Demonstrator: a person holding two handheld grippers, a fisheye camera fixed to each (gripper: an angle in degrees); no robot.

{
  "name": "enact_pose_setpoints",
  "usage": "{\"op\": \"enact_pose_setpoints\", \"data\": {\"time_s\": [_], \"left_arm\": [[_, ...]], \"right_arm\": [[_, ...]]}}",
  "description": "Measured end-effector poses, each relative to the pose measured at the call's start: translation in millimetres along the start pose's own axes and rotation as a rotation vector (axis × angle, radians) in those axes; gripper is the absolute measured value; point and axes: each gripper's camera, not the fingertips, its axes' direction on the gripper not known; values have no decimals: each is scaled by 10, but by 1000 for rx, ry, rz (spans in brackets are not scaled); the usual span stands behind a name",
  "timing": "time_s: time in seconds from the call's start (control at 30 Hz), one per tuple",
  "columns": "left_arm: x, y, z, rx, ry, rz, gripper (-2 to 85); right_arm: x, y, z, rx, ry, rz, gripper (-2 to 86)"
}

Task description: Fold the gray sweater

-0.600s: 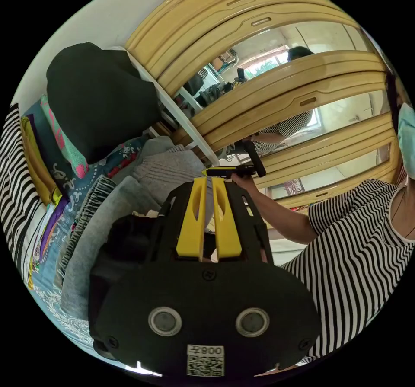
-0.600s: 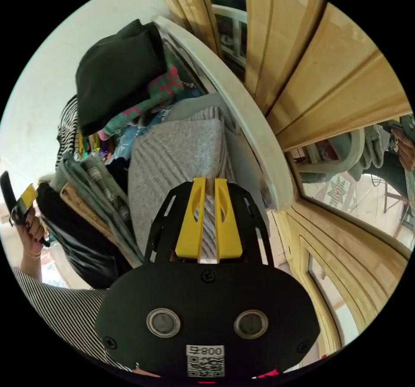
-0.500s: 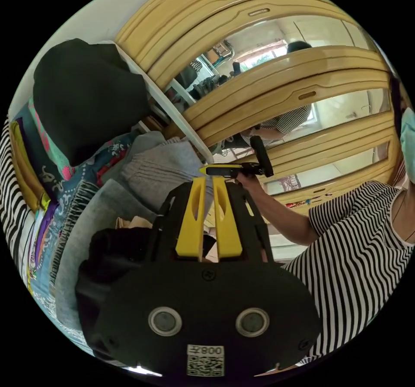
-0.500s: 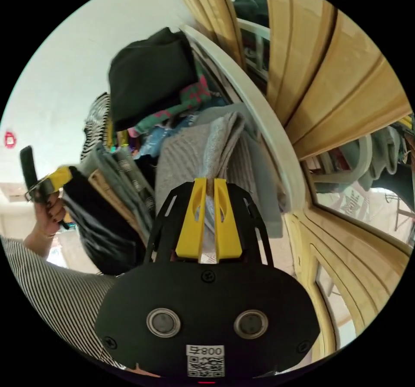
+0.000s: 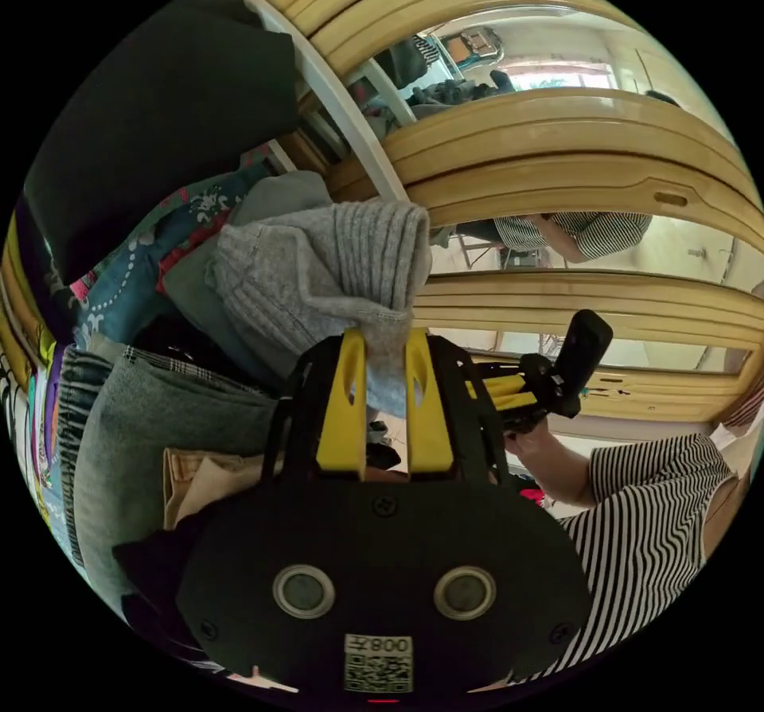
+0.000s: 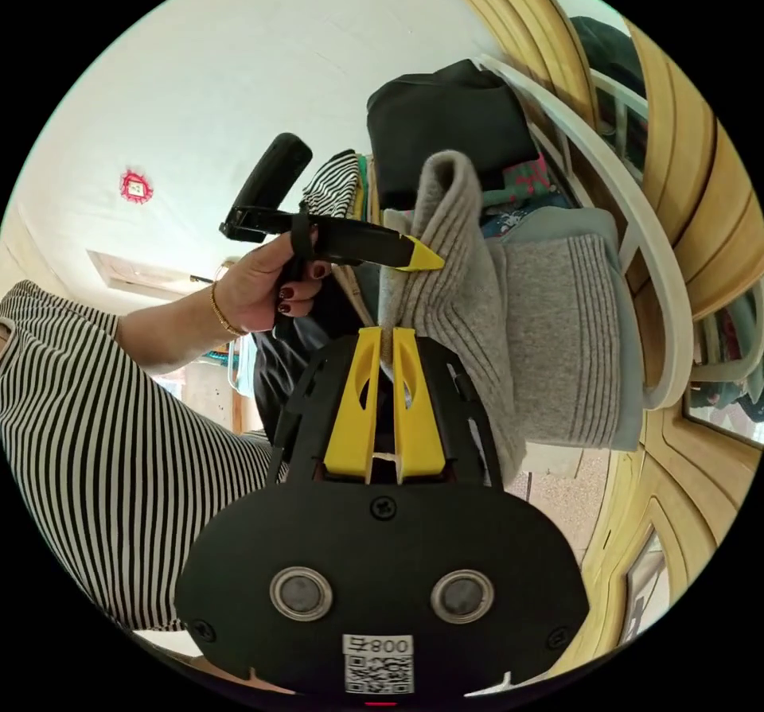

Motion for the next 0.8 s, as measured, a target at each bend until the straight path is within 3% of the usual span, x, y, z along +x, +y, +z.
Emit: {"op": "enact_pose_setpoints", "data": {"time_s": [0.17, 0.23, 0.33, 0.5, 0.67, 0.8], "left_arm": [[158, 467, -146, 104, 57, 103, 74], [205, 596, -148, 105, 63, 117, 74], [315, 759, -111, 82, 22, 157, 73], [484, 882, 0, 61, -7, 207, 73], [753, 871, 213, 0, -75, 292, 74], [879, 868, 343, -13, -91, 299, 75]], "right_arm": [[281, 132, -280, 46, -146, 30, 23], [512, 153, -425, 92, -274, 61, 19], [724, 115, -619, 181, -303, 112, 23], [925, -311, -608, 120, -109, 138, 79], [1056, -1008, -419, 70, -109, 149, 107], [824, -1552, -247, 3, -28, 28, 106]]}}
